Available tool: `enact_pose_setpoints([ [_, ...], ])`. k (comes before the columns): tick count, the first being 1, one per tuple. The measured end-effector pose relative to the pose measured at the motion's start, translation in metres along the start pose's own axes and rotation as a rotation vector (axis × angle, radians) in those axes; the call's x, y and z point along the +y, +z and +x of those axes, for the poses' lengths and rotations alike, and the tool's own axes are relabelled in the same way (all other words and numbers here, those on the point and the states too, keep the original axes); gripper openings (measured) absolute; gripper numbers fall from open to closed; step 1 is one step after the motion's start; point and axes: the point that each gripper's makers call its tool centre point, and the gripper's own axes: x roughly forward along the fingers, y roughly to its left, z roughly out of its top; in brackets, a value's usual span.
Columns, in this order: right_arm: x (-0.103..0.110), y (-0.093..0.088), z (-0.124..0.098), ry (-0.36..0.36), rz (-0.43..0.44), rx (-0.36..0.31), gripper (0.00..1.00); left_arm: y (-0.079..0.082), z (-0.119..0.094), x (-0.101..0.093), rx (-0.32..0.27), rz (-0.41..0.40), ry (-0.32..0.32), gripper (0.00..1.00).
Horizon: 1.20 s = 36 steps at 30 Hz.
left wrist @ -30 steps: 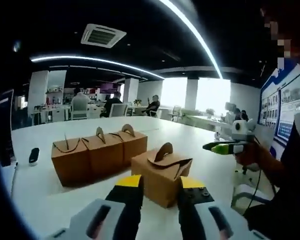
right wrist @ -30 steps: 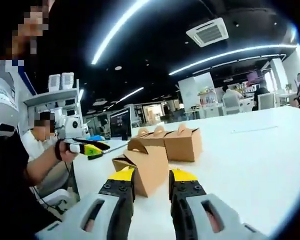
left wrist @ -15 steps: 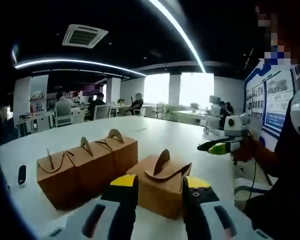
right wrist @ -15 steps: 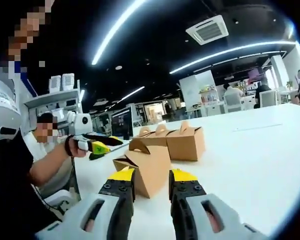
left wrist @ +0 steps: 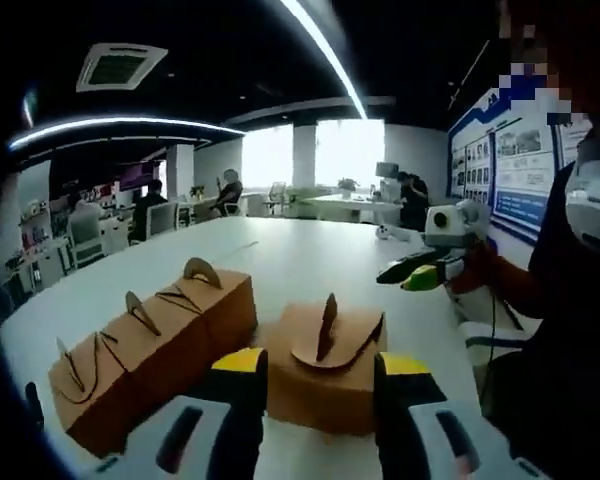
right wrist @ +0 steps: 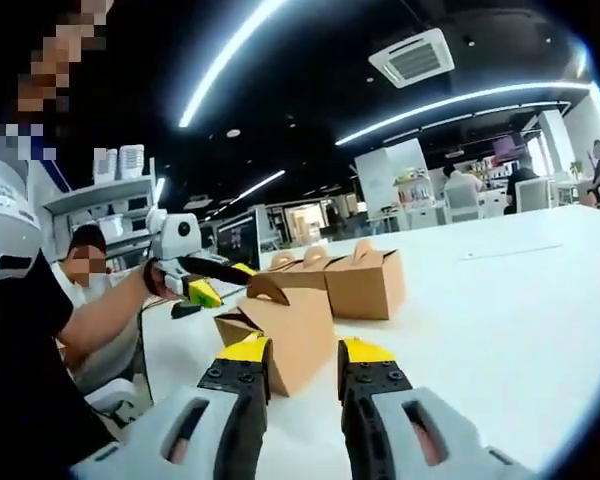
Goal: Pick up one paper box from the group, open the paper box, and remove the item inside
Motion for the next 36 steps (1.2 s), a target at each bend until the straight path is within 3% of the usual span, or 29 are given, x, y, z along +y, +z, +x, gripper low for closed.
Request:
enact_pose_setpoints([
  [6,-0.009,-0.001,0.001,-0.017,0.004,0.007,0.27,-0.003,0.01,-0.001,0.0,-0.037,-0.054,0.43],
  [17,-0.009,-0.001,0.011,0.008,-0.011,0.048,0.27,-0.006,0.009,-0.003,-0.009,-0.049,-0.062,0.42],
  [24,-0.012,0.003,0.018,0.009,-0.01,0.054,0.27,-0.007,0.01,-0.001,-0.005,-0.045,-0.029,0.37],
  [28,-0.005,0.008,0.024,0.027,-0.034,0.069,0.27,-0.008,0.009,0.001,-0.016,-0.048,-0.031,0.36],
  [36,0.006,0.033,0.037,0.017,-0.099,0.113,0.27,-0.008,0.008,-0.001,-0.097,-0.058,-0.065,0.35],
])
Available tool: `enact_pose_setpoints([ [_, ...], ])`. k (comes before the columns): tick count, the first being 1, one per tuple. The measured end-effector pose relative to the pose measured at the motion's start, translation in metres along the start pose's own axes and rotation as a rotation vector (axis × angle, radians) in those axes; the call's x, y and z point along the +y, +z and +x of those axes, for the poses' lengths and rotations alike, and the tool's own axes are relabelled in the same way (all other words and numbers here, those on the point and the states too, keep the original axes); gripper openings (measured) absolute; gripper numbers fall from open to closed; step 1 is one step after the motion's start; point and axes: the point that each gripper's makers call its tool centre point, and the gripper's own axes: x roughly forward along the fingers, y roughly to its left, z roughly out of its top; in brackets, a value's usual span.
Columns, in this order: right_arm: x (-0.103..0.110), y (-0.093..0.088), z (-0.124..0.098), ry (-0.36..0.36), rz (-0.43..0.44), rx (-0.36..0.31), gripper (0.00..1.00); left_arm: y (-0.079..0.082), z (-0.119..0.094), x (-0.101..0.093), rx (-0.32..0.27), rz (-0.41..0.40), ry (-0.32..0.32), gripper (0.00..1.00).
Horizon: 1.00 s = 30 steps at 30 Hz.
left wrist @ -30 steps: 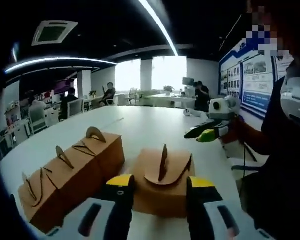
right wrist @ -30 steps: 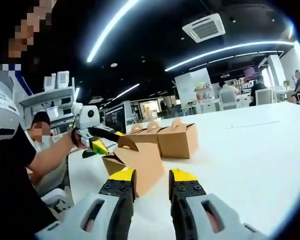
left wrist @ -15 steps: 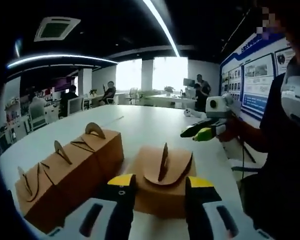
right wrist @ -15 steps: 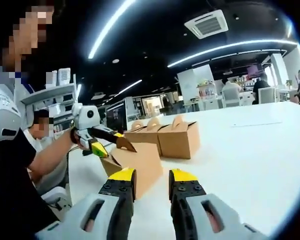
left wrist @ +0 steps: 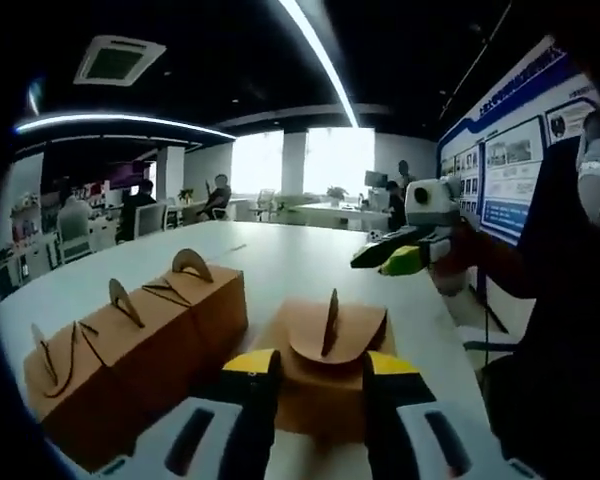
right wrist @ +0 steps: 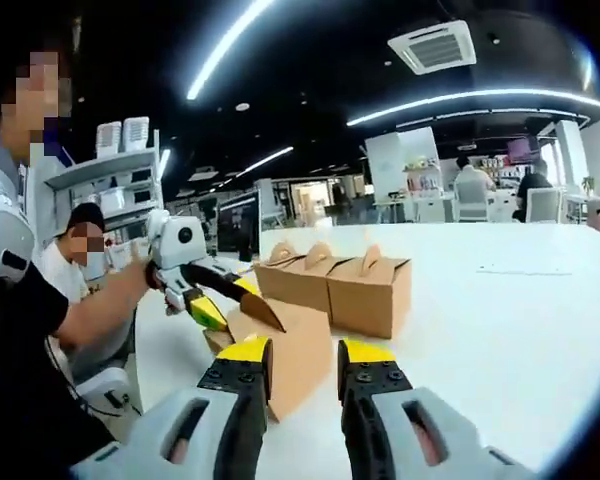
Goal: Pick up one paper box from the group, open the paper box, and remove the item inside
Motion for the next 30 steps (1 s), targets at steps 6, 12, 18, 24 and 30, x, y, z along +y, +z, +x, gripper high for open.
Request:
enact_pose_setpoints([
  [6,-0.001,0.014,-0.001,-0.036,-0.046,0.017,0.27,0.001,0.002,0.0,-0.004,-0.009,-0.011,0.34],
  [12,0.006,0.013,0.005,-0.044,-0.058,0.054,0.27,0.0,0.002,-0.005,-0.016,-0.031,-0.025,0.33],
  [18,0.016,0.015,0.009,-0.03,-0.084,0.069,0.27,0.0,0.002,-0.007,-0.027,-0.04,-0.033,0.33],
  [24,0.018,0.019,0.01,-0.033,-0.102,0.071,0.27,0.0,-0.001,-0.009,-0.016,-0.041,-0.027,0.32],
  [30,0.025,0.017,0.011,-0.026,-0.102,0.067,0.27,-0.004,-0.007,-0.007,-0.034,-0.056,-0.052,0.32],
])
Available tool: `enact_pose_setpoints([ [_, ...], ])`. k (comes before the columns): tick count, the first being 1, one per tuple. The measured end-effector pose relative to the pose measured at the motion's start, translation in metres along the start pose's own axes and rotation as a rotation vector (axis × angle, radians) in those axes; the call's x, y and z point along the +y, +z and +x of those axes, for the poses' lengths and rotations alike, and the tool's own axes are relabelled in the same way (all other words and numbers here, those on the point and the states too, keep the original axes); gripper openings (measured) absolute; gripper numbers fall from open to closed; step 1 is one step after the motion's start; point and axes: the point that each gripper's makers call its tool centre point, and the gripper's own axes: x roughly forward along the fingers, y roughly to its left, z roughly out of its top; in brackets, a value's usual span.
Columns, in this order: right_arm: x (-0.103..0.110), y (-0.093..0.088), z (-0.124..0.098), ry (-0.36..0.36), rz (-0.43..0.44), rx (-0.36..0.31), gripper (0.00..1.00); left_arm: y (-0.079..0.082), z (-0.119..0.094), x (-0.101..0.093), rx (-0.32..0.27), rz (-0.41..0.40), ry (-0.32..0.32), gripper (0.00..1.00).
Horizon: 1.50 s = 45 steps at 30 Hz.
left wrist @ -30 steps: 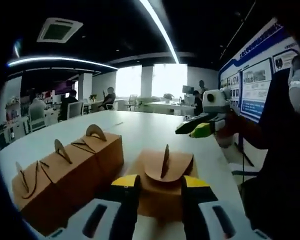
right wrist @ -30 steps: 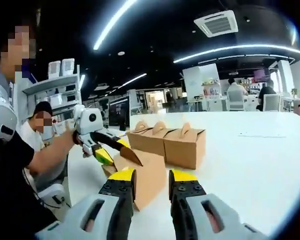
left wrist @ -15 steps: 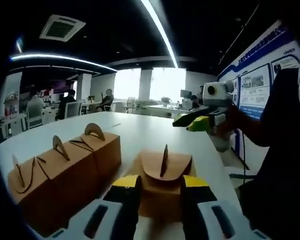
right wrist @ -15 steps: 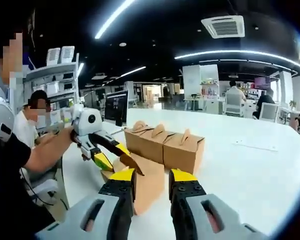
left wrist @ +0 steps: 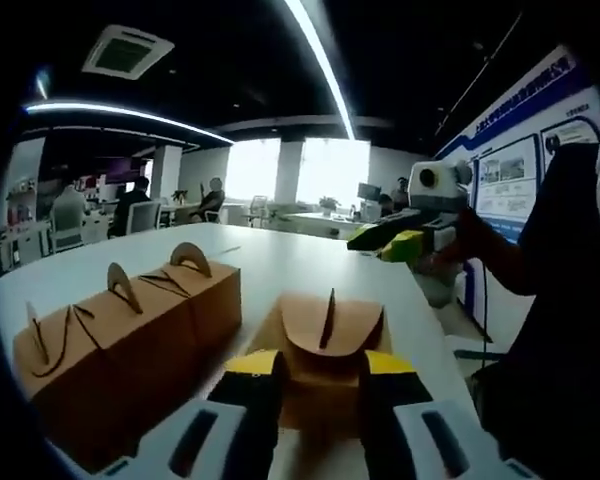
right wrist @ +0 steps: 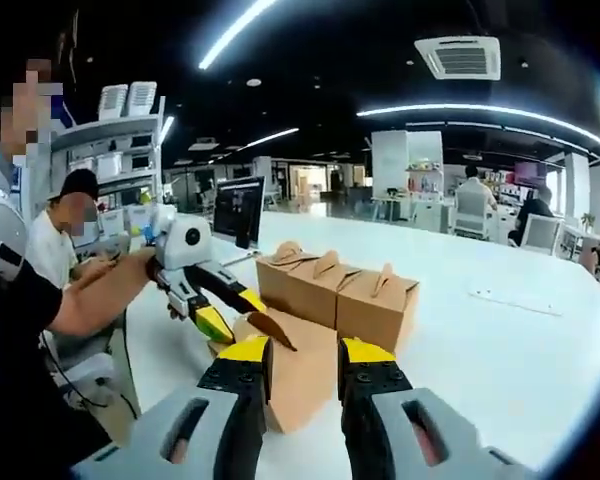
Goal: Pick up one paper box from the group, open the paper box, and remove the item inside
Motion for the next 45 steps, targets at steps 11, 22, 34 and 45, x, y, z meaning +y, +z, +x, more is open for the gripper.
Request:
enact_pose_setpoints([
  [11,-0.005,-0.011,-0.005,-0.003,0.008,-0.018,0.27,0.001,0.005,0.0,0.018,0.001,0.031,0.31],
  [22,0.009,0.028,-0.03,-0.079,-0.315,-0.002,0.26,0.001,0.009,-0.001,0.048,0.025,0.049,0.31],
  [34,0.038,0.002,0.007,-0.065,-0.641,0.157,0.26,0.001,0.008,0.005,0.03,0.015,0.044,0.3],
  [45,0.021,0.007,0.02,-0.094,-0.705,0.189,0.27,0.001,0.008,0.003,0.042,0.013,0.052,0.3],
])
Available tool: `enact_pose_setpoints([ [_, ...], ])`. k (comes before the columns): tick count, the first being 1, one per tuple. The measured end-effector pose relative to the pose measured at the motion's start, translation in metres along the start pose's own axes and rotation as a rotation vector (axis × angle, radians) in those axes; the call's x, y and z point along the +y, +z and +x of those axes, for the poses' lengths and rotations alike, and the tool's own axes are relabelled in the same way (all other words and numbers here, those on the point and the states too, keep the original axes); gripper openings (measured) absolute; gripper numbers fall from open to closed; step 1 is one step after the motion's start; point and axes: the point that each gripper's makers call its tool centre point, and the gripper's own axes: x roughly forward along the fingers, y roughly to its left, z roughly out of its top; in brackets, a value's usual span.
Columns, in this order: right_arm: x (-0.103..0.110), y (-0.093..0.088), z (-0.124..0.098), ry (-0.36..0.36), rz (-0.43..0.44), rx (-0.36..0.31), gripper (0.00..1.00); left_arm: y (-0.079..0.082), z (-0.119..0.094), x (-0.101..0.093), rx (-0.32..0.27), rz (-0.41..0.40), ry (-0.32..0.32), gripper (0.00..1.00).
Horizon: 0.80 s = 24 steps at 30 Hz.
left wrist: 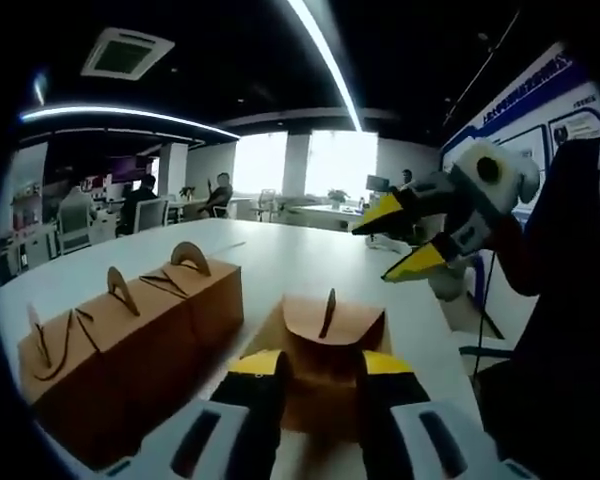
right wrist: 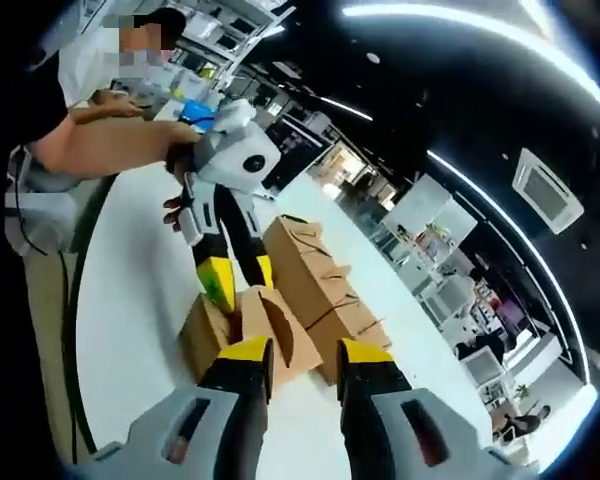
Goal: Pick up one paper box from the group, open the paper box, and remove the item inside
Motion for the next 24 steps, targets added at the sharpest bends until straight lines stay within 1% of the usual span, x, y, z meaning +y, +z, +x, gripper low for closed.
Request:
enact_pose_setpoints([
  [2,0.006,-0.005,0.002,0.039,-0.022,0.054,0.29,0.0,0.0,-0.001,-0.003,-0.006,-0.008,0.3],
  [4,0.011,-0.003,0.004,0.057,-0.005,0.055,0.29,0.0,0.0,-0.001,-0.017,-0.023,-0.013,0.3],
  [6,0.021,0.001,0.004,0.088,0.015,0.041,0.28,0.0,-0.001,-0.006,-0.032,-0.015,-0.002,0.3],
  [9,0.03,0.0,0.005,0.105,-0.006,0.047,0.28,0.0,-0.001,-0.009,-0.045,-0.01,0.001,0.29],
  [11,0.031,-0.003,0.004,0.097,-0.034,0.066,0.28,0.0,-0.001,-0.009,-0.049,-0.018,0.0,0.29],
  [14,0.027,0.0,0.0,0.08,-0.046,0.062,0.28,0.0,-0.001,-0.009,-0.047,-0.015,-0.003,0.29],
  [15,0.021,0.005,-0.004,0.056,-0.033,0.042,0.28,0.0,-0.001,-0.01,-0.044,-0.012,-0.004,0.29],
  [18,0.012,0.01,-0.009,0.015,-0.015,0.02,0.28,-0.001,-0.001,-0.009,-0.036,-0.008,-0.005,0.29],
  [21,0.007,0.017,-0.011,0.003,-0.012,0.009,0.28,0.0,-0.001,-0.011,-0.031,-0.001,-0.001,0.29],
  [24,0.005,0.026,-0.009,-0.003,-0.046,0.0,0.28,-0.001,-0.001,-0.012,-0.026,0.004,0.003,0.29],
])
